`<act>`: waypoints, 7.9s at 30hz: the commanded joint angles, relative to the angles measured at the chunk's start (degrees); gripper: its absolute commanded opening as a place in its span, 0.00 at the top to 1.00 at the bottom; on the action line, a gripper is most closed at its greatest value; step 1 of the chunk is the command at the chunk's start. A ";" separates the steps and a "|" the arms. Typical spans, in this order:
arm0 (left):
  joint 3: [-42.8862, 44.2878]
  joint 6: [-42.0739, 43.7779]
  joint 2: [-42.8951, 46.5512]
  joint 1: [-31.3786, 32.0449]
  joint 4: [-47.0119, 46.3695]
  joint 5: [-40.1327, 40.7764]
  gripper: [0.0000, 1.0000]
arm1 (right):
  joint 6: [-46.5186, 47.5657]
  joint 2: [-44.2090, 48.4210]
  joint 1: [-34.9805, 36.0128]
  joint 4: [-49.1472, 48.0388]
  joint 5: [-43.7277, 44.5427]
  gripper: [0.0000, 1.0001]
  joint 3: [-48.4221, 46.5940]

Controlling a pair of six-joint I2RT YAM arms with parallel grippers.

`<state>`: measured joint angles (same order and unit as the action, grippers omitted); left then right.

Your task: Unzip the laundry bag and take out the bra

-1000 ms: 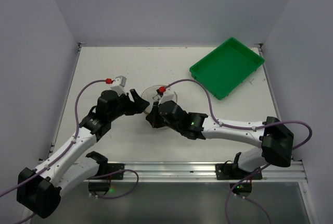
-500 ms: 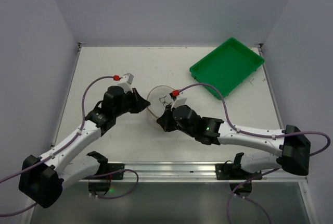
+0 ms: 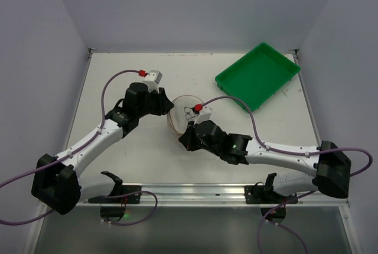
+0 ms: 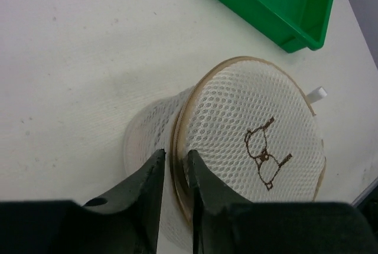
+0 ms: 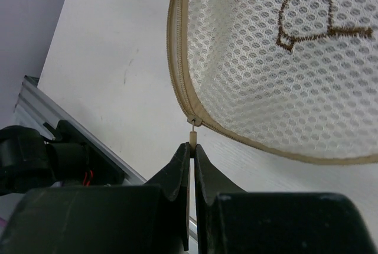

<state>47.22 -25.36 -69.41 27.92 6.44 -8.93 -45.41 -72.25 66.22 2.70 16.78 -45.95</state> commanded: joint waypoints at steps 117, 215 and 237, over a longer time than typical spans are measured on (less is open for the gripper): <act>-37.37 -42.21 26.86 14.07 -19.17 6.54 0.91 | 10.42 6.34 -19.10 -2.08 -6.84 1.00 6.32; -0.64 -1.70 3.23 4.86 -1.60 -6.89 1.00 | 17.81 28.21 -20.78 11.27 -10.01 0.10 5.70; 22.65 1.12 -4.32 5.38 15.55 -7.58 1.00 | 16.06 37.79 -20.78 16.55 -2.81 0.10 6.75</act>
<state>67.33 -22.13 -71.59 33.04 20.99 -10.59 -28.03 -35.92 45.12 18.24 10.90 -40.40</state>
